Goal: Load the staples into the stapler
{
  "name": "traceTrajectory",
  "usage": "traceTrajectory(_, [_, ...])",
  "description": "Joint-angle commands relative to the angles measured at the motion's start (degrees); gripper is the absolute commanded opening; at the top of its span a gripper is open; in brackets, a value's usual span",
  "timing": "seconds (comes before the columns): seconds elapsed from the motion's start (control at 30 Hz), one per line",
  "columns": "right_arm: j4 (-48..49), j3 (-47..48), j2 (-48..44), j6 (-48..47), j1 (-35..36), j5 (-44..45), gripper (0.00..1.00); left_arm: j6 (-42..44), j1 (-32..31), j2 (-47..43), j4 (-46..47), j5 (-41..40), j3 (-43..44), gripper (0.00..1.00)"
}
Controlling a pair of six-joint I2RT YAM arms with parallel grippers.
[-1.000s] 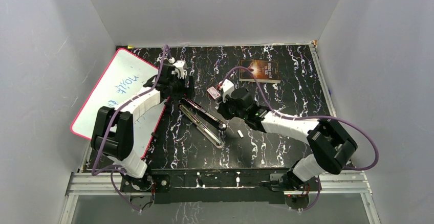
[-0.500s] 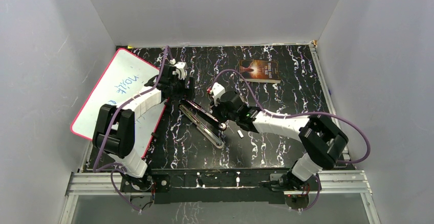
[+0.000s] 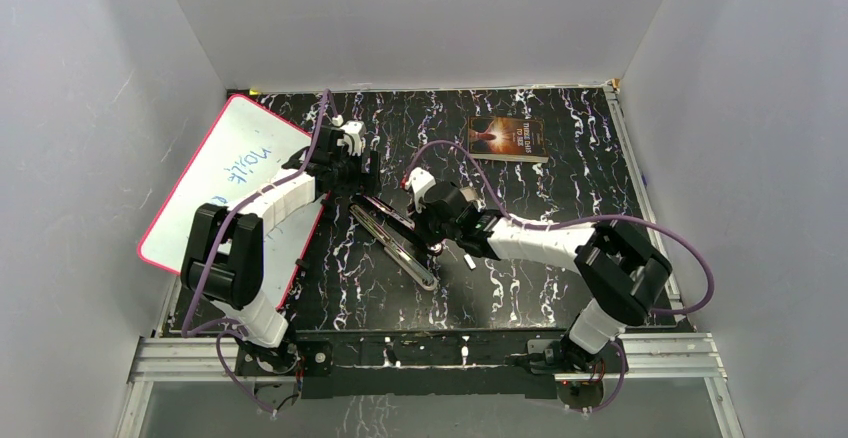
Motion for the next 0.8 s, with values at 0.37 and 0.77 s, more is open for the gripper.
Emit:
traceTrajectory(0.37, [1.09, 2.18, 0.6, 1.25, 0.19, 0.08, 0.0, 0.34, 0.16, -0.34, -1.04, 0.19, 1.96, 0.91])
traceTrajectory(0.77, [0.58, 2.02, 1.58, 1.43, 0.17, 0.05, 0.0, 0.34, 0.23, -0.37, -1.01, 0.19, 2.03, 0.91])
